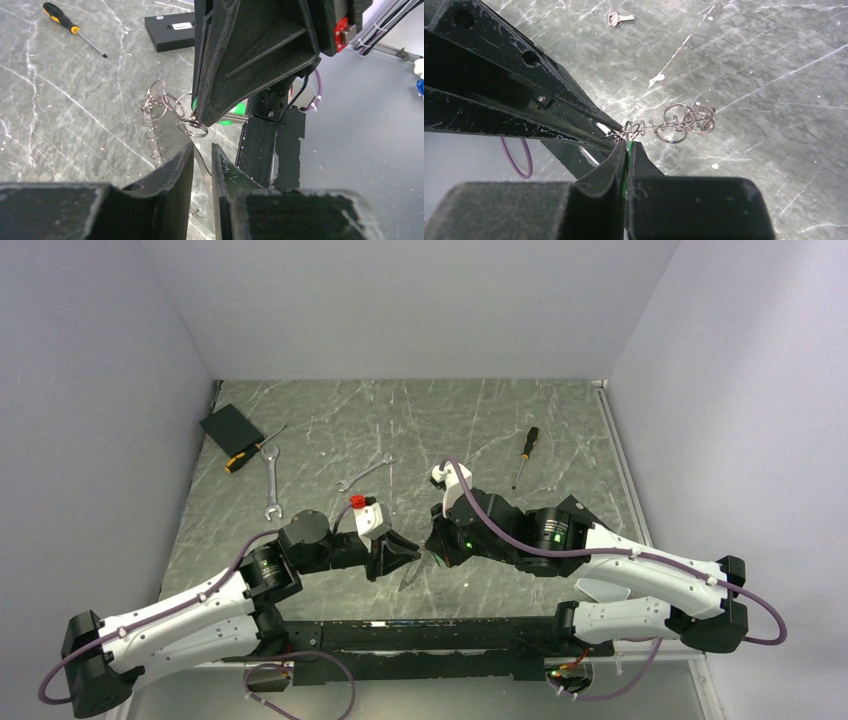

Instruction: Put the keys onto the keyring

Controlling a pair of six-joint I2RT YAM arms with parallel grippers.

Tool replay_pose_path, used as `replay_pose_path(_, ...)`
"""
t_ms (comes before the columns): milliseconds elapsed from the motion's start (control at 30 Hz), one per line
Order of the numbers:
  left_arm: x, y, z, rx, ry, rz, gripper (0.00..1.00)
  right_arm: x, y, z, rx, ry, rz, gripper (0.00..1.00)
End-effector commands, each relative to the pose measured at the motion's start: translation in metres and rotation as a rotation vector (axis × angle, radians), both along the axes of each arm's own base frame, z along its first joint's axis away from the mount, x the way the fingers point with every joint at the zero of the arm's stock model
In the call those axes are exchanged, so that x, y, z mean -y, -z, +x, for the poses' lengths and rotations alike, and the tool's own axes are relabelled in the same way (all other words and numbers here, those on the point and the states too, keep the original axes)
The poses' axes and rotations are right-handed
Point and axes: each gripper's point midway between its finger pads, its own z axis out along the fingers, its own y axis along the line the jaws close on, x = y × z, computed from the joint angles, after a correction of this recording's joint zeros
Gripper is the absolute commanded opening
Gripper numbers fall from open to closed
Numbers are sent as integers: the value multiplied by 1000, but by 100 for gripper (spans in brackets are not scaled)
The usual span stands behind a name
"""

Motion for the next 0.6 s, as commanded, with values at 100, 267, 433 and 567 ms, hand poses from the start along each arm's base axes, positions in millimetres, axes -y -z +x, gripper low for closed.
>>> replay_pose_path(100, 10, -36, 3, 1, -3, -86, 24, -5, -22, 10, 43, 41, 79, 0)
replay_pose_path(267, 12, -36, 5, -2, -4, -89, 26, -4, -18, 11, 42, 45, 66, 0)
replay_pose_path(433, 15, -29, 6, -5, -4, -77, 28, -5, -16, 11, 40, 42, 61, 0)
replay_pose_path(567, 16, -25, 10, -6, -17, -68, 27, -6, -17, 11, 43, 38, 62, 0)
